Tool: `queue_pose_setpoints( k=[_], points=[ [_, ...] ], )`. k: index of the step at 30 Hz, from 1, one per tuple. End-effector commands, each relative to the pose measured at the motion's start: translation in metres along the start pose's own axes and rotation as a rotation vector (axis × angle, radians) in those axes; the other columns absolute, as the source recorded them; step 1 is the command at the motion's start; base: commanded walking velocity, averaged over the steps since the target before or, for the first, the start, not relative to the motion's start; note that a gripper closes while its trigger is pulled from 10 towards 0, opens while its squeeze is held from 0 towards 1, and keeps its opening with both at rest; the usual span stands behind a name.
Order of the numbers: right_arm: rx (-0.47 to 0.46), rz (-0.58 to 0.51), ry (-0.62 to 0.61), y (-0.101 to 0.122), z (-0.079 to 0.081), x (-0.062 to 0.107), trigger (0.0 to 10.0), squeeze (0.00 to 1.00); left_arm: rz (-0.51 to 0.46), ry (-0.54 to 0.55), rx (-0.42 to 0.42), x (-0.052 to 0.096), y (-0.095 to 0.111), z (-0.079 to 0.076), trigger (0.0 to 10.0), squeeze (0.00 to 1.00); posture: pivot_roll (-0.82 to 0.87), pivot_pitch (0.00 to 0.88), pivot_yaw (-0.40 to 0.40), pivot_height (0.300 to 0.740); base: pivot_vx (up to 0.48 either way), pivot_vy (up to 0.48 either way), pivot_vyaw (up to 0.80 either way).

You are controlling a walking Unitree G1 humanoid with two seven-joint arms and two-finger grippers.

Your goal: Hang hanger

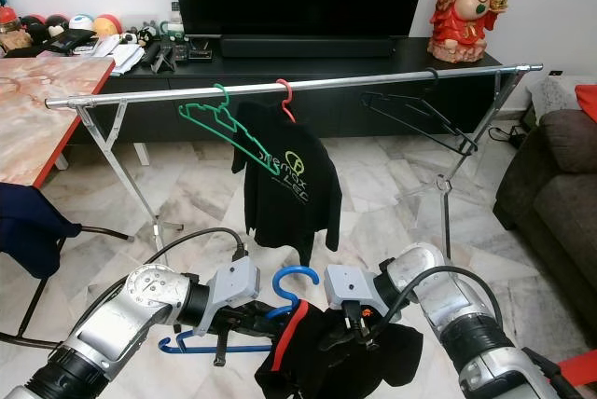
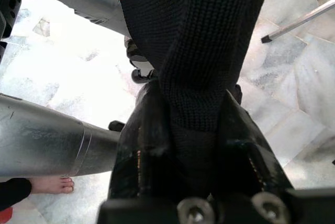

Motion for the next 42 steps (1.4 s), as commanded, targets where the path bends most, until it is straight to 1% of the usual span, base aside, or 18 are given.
queue_pose_setpoints(
  k=[1,8,13,18,19,20,24,27,29,31,32,34,35,36,39,40,41,42],
  points=[
    [-0.022,0.004,0.032,-0.005,0.006,-0.004,0.0,0.00,-0.089,0.013,-0.080,0.004,0.029,0.004,10.0,0.00,-0.05,0.038,-0.054,0.740,0.000,0.000,0.00],
    [-0.030,-0.007,0.035,-0.004,0.006,-0.005,0.0,0.00,-0.095,0.020,-0.082,0.004,0.030,0.005,10.0,0.00,-0.05,0.043,-0.056,0.740,0.000,0.000,0.00],
    [-0.029,-0.010,0.019,-0.003,0.003,-0.005,0.0,0.00,-0.091,0.017,-0.080,0.005,0.029,0.005,10.0,0.00,-0.05,0.048,-0.055,0.740,0.000,0.000,0.00],
    [-0.031,-0.005,0.021,-0.004,0.004,-0.005,0.0,0.00,-0.083,-0.027,-0.053,0.007,0.028,-0.001,10.0,0.00,-0.05,0.050,-0.053,0.740,0.000,0.000,0.00],
    [-0.034,0.000,0.014,-0.006,0.004,-0.005,0.0,0.00,-0.073,-0.044,-0.056,0.007,0.027,-0.003,10.0,0.31,-0.05,0.051,-0.052,0.740,0.000,0.000,0.00],
    [-0.037,0.002,0.008,-0.007,0.004,-0.005,0.0,0.00,-0.064,-0.057,-0.057,0.007,0.026,-0.006,10.0,1.00,-0.05,0.051,-0.052,0.740,0.000,0.000,0.00],
    [-0.047,-0.001,-0.003,-0.008,0.004,-0.006,0.0,0.00,-0.068,-0.055,-0.048,0.010,0.026,-0.005,10.0,1.00,-0.04,0.052,-0.051,0.740,0.000,0.000,0.00],
    [-0.056,0.004,-0.012,-0.010,0.004,-0.006,0.0,0.00,-0.039,-0.050,-0.058,0.013,0.023,-0.004,10.0,1.00,-0.04,0.052,-0.051,0.740,0.000,0.000,0.00],
    [-0.076,0.036,-0.033,-0.018,0.005,-0.006,0.0,0.00,-0.025,-0.040,-0.055,0.017,0.020,-0.003,10.0,1.00,-0.04,0.050,-0.050,0.740,0.000,0.000,0.00],
    [-0.093,0.039,-0.045,-0.021,0.006,-0.006,0.0,0.00,-0.027,-0.032,-0.052,0.020,0.020,-0.003,10.0,1.00,-0.04,0.050,-0.050,0.740,0.000,0.000,0.00],
    [-0.106,0.051,-0.060,-0.025,0.007,-0.005,0.0,0.00,-0.028,-0.010,-0.048,0.024,0.020,-0.001,10.0,1.00,-0.04,0.054,-0.051,0.740,0.000,0.000,0.00],
    [-0.110,0.056,-0.066,-0.026,0.008,-0.004,0.0,0.00,-0.028,-0.002,-0.047,0.025,0.020,0.000,10.0,1.00,-0.04,0.055,-0.052,0.740,0.000,0.000,0.00],
    [-0.152,0.076,-0.136,-0.036,0.007,0.001,0.0,0.00,-0.027,0.047,-0.038,0.034,0.018,0.004,10.0,1.00,-0.04,0.054,-0.054,0.740,0.000,0.000,0.00],
    [-0.183,0.083,-0.188,-0.042,0.006,0.006,0.0,0.00,-0.028,0.081,-0.034,0.039,0.016,0.007,10.0,1.00,-0.04,0.055,-0.054,0.740,0.000,0.000,0.00],
    [-0.233,0.056,-0.289,-0.047,0.003,0.014,0.0,0.00,-0.046,0.132,-0.016,0.045,0.015,0.010,10.0,1.00,-0.04,0.058,-0.056,0.740,0.000,0.000,0.00],
    [-0.285,0.028,-0.417,-0.052,-0.002,0.026,0.0,0.00,-0.080,0.196,0.004,0.050,0.013,0.014,10.0,1.00,-0.04,0.062,-0.055,0.740,0.000,0.000,0.00],
    [-0.323,0.015,-0.492,-0.056,-0.004,0.034,0.0,0.00,-0.098,0.229,0.020,0.052,0.012,0.015,10.0,1.00,-0.04,0.062,-0.055,0.740,0.000,0.000,0.00],
    [-0.323,0.015,-0.492,-0.056,-0.004,0.034,0.0,0.00,-0.098,0.229,0.020,0.052,0.012,0.015,10.0,1.00,-0.04,0.062,-0.055,0.740,0.000,0.000,0.00]
  ],
)
Point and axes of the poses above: a point about 5 cm out from each wrist's last joint towards the gripper, its own x axis pointing back from the gripper into the wrist, its own y axis along the axis of the wrist's last joint, z = x × y, the point moved 3 cm from there along -x, pointing out of the wrist towards the gripper, and after that the axes turned 10 degrees about x, right-handed, at the moved point
